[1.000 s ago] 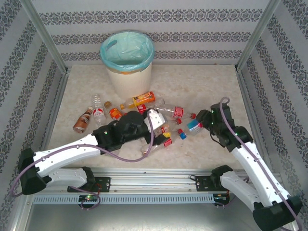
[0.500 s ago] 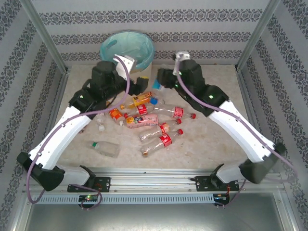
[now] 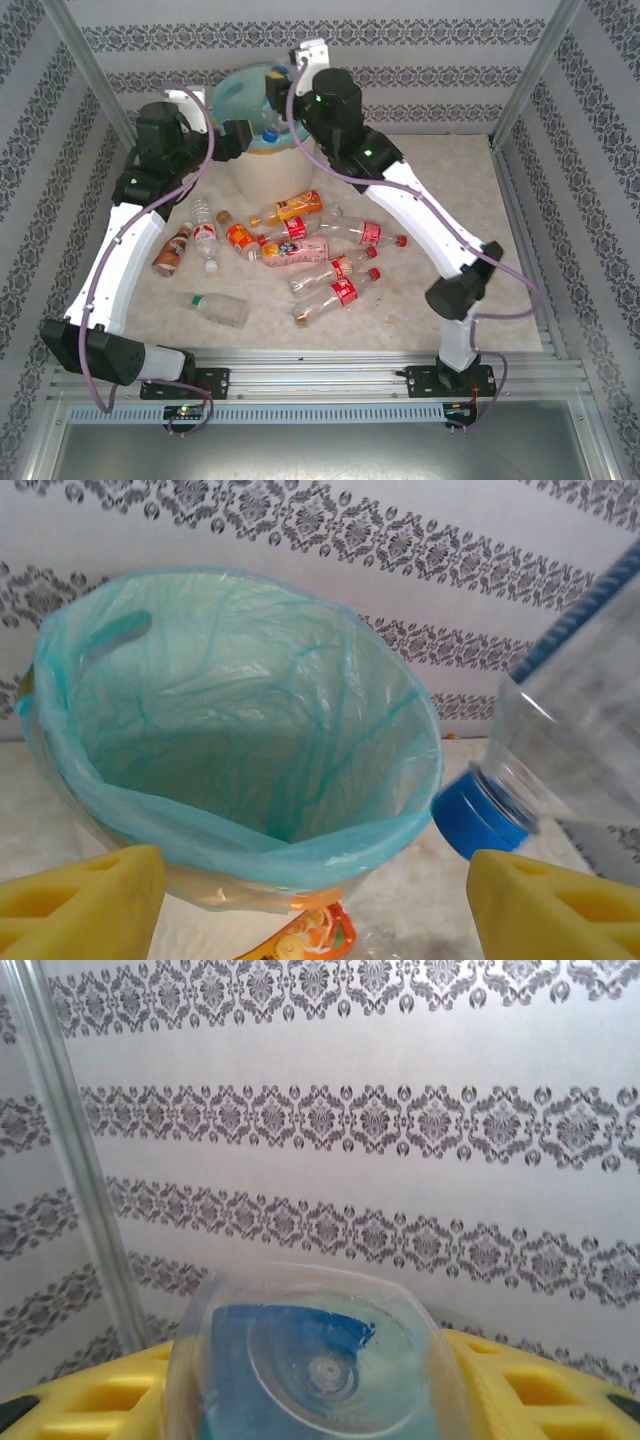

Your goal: Put the plastic bottles in the bin

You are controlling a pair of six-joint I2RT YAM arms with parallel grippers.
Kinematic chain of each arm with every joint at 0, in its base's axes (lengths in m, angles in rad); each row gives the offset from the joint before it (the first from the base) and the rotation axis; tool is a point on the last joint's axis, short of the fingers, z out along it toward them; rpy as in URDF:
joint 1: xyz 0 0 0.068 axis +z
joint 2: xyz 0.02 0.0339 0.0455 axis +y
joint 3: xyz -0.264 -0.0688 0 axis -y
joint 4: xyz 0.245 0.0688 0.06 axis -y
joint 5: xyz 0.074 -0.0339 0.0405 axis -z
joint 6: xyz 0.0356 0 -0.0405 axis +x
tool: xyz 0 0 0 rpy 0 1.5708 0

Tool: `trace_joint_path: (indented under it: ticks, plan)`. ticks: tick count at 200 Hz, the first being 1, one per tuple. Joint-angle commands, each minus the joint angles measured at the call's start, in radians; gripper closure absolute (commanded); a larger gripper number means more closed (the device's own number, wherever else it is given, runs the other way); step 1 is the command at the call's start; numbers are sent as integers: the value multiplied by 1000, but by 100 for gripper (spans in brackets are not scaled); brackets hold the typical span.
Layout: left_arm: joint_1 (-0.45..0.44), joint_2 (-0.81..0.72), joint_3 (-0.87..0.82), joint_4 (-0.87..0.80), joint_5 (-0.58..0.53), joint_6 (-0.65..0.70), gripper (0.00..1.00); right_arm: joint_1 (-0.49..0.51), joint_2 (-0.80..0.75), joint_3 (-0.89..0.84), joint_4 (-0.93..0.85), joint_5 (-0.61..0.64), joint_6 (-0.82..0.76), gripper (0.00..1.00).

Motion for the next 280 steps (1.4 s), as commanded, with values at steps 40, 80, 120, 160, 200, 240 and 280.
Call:
trace_joint_path:
  ticks: [40, 80, 120, 160, 200, 240, 280]
  plan:
    - [28, -24, -114, 159, 89, -83, 21, -43, 349, 407, -90, 27, -106, 49]
    - [29, -20, -122, 153, 80, -82, 21, -50, 341, 327, -82, -36, -42, 43]
    - [28, -28, -128, 149, 72, -71, 21, -54, 354, 324, -93, -55, -23, 32]
    - [29, -36, -133, 144, 61, -62, 21, -54, 360, 319, -98, -58, -13, 30]
    - [29, -30, -136, 144, 63, -62, 21, -55, 365, 319, -89, -59, 1, 25]
    - [29, -25, -138, 143, 64, -61, 20, -55, 363, 319, -94, -63, 3, 28]
    - [29, -19, -138, 141, 62, -57, 20, -52, 360, 320, -89, -73, 9, 28]
